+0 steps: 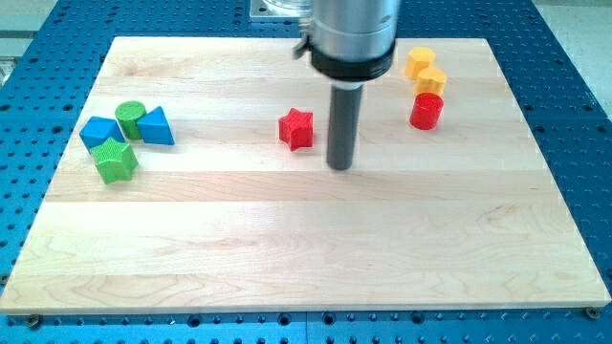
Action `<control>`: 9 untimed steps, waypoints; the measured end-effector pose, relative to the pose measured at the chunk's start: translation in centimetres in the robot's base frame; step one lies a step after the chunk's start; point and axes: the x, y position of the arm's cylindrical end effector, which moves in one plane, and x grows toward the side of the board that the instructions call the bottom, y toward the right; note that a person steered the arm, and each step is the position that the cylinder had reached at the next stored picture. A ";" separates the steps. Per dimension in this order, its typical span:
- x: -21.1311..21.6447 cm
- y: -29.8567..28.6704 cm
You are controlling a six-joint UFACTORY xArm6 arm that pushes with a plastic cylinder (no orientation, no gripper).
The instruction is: Push the red star into the blue triangle
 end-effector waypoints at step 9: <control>-5.6 -9.0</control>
